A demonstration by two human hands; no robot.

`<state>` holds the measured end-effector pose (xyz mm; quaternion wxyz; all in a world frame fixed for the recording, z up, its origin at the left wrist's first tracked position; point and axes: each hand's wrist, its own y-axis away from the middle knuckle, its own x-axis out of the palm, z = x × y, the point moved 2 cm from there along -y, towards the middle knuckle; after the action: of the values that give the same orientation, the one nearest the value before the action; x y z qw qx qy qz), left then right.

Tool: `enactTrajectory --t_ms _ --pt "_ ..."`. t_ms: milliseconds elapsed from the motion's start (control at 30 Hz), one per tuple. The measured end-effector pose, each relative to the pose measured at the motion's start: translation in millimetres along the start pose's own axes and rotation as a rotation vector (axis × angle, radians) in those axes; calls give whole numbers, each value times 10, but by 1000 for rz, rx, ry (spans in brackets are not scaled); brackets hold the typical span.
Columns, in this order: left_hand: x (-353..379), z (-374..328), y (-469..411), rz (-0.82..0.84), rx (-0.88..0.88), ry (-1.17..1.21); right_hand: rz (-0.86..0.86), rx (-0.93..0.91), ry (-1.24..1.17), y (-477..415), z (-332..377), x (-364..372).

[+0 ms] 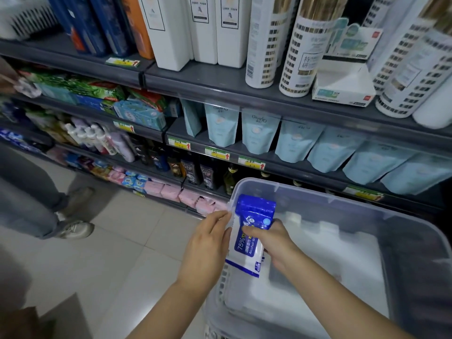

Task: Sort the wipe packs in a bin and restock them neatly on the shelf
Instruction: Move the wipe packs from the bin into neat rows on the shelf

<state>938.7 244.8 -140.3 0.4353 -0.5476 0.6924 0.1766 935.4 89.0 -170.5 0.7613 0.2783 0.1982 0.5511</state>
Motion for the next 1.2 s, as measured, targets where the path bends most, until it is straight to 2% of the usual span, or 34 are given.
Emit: enactTrajectory --t_ms 133,267,333,433,533,667,767,867,967,1200 --pt "-17 7 0 9 4 -44 -23 -35 -94 180 74 -306" --pt "-152 -161 -102 21 77 -60 92 -97 -169 479 358 -621" --pt "-243 -348 -202 64 -68 180 137 -141 -183 597 519 -666" --pt "-307 -652 -392 260 -262 759 190 -225 -210 741 779 -553" --pt "-396 -736 -505 305 -341 1013 221 -293 -197 812 969 -363" --pt "-571 -474 -507 163 -486 1021 187 -240 -181 613 903 -247" --pt "-726 -150 -428 5 -578 988 46 -69 -46 292 576 -338" --pt "-863 123 -286 -99 -652 962 -4 127 51 48 149 -376" --pt "-944 303 -145 -117 -687 937 -28 171 69 -119 -76 -260" --pt "-973 474 -30 -114 -705 921 13 197 12 -208 -55 -71"
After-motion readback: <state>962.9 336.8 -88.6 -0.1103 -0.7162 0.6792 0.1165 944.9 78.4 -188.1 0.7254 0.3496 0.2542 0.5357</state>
